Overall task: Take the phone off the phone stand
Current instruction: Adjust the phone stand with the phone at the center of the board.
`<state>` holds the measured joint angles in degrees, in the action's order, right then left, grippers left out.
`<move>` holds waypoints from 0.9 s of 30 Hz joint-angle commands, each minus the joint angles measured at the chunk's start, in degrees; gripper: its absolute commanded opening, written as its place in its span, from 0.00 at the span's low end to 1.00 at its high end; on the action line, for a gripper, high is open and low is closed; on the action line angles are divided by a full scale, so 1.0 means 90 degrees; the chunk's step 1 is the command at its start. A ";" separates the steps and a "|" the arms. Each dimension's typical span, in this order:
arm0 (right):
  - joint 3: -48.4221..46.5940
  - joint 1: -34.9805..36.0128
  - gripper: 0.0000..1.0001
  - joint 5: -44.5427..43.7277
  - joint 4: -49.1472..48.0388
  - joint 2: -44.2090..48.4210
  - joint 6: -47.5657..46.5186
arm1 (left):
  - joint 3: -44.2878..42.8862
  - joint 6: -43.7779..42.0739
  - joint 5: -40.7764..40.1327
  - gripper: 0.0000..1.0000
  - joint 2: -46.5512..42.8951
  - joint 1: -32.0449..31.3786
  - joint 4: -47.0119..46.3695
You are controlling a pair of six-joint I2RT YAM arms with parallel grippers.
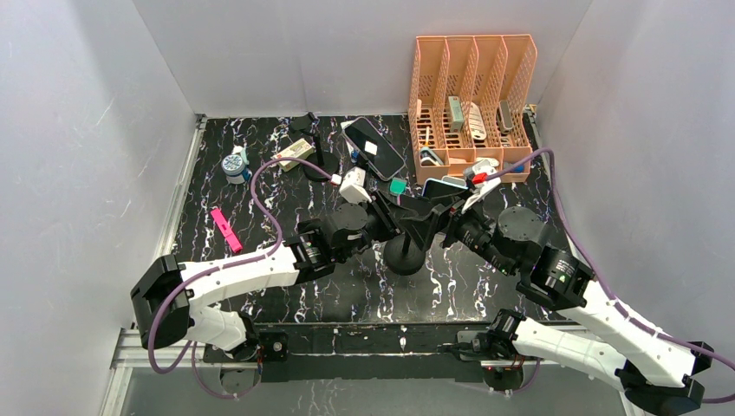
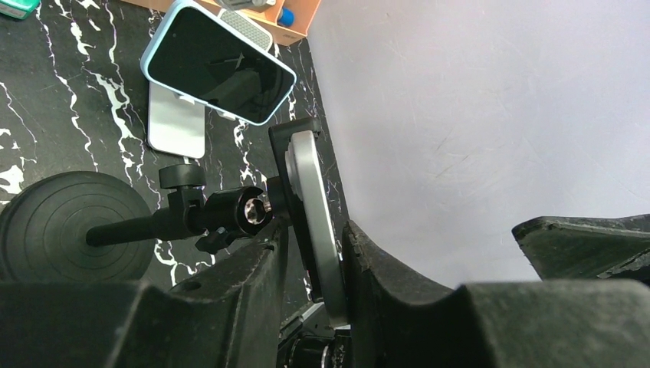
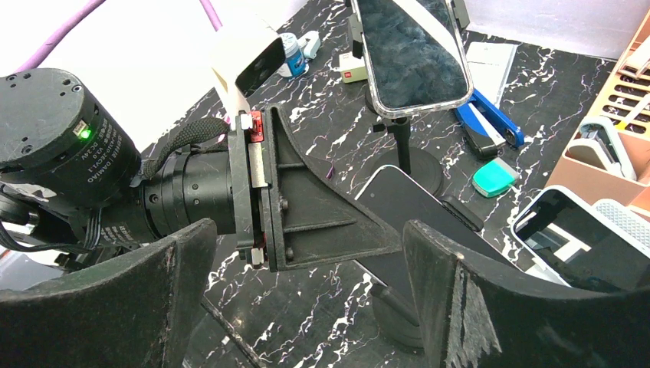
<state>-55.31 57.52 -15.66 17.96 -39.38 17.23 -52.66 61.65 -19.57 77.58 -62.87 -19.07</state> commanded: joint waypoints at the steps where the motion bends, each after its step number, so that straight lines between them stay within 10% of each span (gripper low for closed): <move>1: 0.0022 0.0016 0.99 0.0031 -0.0248 0.0055 0.0058 | -0.0249 -0.0063 -0.0296 0.30 0.0030 -0.0044 -0.0028; 16: 0.0022 0.0014 0.99 0.0012 -0.0237 0.0095 0.0055 | -0.0612 -0.0111 -0.0294 0.28 0.0267 -0.0132 0.0165; 27: 0.0009 0.0016 0.99 0.0031 -0.0227 0.0107 0.0058 | -0.0621 -0.0206 -0.0448 0.00 0.0087 -0.0143 0.0439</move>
<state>-55.27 57.52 -15.27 17.93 -38.98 17.67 -56.23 61.14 -20.82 80.23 -63.79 -16.69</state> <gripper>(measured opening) 0.985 0.058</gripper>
